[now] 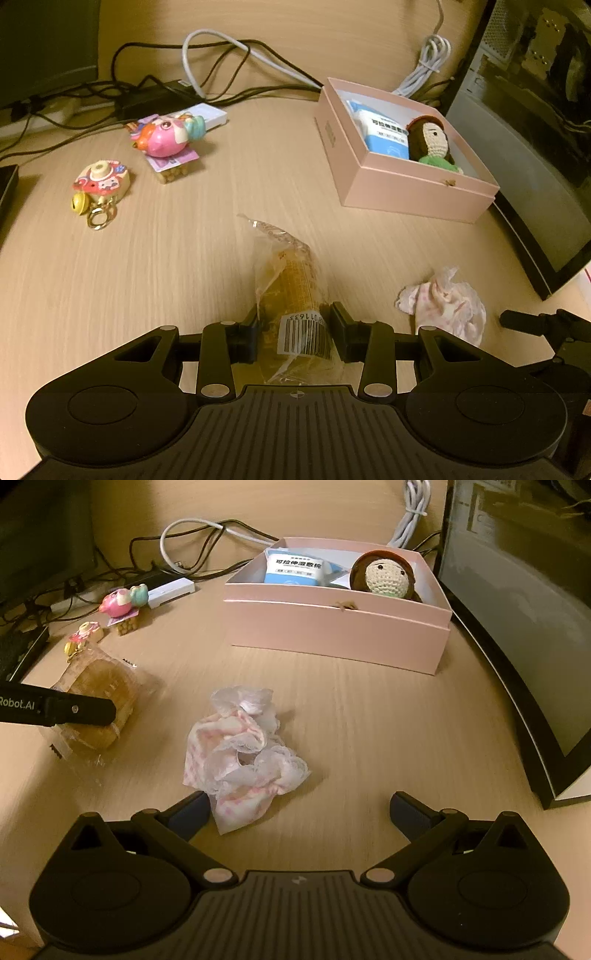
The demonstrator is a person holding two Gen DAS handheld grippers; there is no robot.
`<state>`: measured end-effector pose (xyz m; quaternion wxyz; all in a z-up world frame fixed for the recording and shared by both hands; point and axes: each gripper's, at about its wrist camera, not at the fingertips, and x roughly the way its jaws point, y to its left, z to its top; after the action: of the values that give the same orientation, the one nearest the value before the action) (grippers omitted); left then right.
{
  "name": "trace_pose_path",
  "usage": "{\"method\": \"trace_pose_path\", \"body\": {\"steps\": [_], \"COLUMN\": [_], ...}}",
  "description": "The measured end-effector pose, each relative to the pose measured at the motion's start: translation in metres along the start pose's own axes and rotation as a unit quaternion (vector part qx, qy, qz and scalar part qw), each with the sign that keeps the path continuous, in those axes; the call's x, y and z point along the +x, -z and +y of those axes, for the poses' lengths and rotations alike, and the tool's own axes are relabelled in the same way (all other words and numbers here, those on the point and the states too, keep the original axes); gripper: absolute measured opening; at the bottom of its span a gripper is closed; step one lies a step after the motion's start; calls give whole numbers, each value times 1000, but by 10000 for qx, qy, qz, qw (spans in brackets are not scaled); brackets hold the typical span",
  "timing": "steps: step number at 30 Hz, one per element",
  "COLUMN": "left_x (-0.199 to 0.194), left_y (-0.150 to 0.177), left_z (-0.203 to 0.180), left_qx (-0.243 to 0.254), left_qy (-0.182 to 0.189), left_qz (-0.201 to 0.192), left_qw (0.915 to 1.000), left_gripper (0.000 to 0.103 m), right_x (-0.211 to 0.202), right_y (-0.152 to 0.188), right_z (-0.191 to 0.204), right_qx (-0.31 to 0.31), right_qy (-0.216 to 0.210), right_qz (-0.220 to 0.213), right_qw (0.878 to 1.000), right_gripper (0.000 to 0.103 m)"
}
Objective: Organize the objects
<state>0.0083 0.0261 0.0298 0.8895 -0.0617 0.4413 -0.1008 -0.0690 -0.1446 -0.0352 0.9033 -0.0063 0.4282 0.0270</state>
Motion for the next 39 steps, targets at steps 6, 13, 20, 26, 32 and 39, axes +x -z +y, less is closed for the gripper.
{"method": "trace_pose_path", "body": {"steps": [6,13,20,26,32,39], "left_x": [1,-2,-5,-6,-16,-19], "left_y": [0,5,8,8,-12,-111], "left_z": [0,10,19,22,12,-62], "left_qx": [-32,-229,-391,-375,-177,282], "left_qy": [-5,113,189,244,748,1642], "left_qz": [6,-5,3,22,-212,-1069], "left_qw": [10000,9997,9991,9990,9968,9802], "left_gripper": [43,43,43,42,39,40], "right_x": [3,-12,-16,10,-14,-62], "right_y": [-2,-8,-29,-35,-39,-46], "right_z": [8,12,32,34,14,-18], "right_qx": [-137,-335,-1083,-1024,-588,31], "right_qy": [-85,-758,-564,-653,-529,-522], "right_qz": [0,-108,-535,123,6,-594], "right_qw": [9999,9965,9911,9925,9969,9969], "right_gripper": [103,103,90,45,25,25]}}
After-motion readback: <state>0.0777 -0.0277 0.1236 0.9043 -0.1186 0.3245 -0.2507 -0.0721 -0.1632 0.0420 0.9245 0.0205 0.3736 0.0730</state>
